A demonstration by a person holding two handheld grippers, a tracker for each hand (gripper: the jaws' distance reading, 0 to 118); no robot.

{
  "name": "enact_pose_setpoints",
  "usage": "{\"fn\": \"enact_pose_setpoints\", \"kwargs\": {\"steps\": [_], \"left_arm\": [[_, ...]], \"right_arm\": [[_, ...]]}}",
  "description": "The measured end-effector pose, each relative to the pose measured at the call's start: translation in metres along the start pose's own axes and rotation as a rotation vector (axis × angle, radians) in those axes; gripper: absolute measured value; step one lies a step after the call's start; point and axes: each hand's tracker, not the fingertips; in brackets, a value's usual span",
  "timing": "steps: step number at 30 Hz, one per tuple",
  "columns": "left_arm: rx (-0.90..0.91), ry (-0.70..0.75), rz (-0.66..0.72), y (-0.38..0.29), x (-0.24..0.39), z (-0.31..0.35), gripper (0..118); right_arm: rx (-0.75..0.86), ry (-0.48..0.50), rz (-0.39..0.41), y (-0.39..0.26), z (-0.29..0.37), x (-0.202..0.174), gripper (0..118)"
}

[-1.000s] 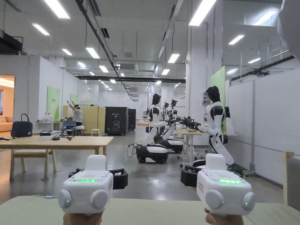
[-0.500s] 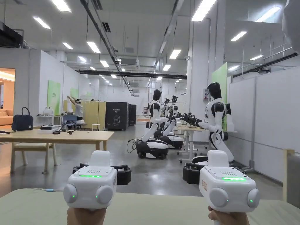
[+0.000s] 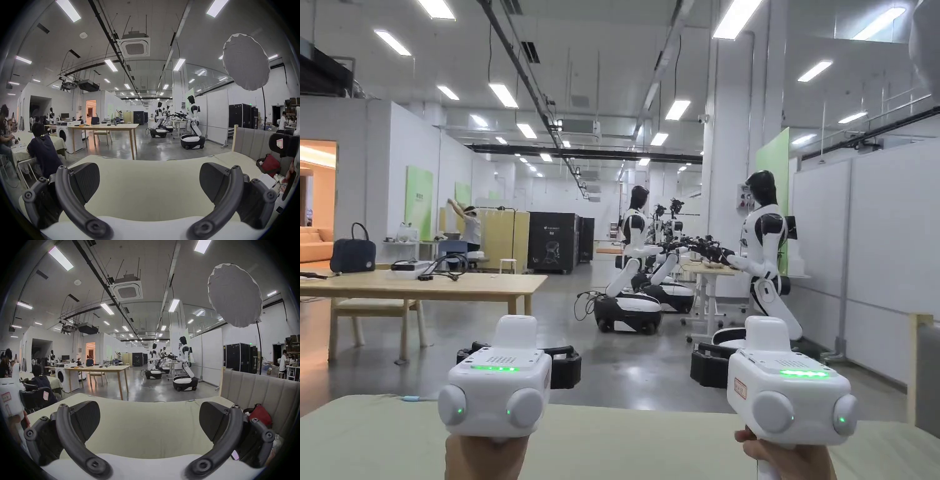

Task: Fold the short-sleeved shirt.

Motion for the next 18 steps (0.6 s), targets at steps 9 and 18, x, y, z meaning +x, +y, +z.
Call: {"fn": "enact_pose_setpoints", "kwargs": {"steps": [9,18], "left_arm": [[0.005,-0.003,-0.020,0.002,0.000,-0.001,118],[0.006,0.001,-0.026,0.003,0.000,-0.001,118]], "right_arm": [[-0.089,-0.085,0.012,0.007,0.006,-0.009,118],[-0.075,-0.132,0.016,0.003,0.010,-0.008,118]]}}
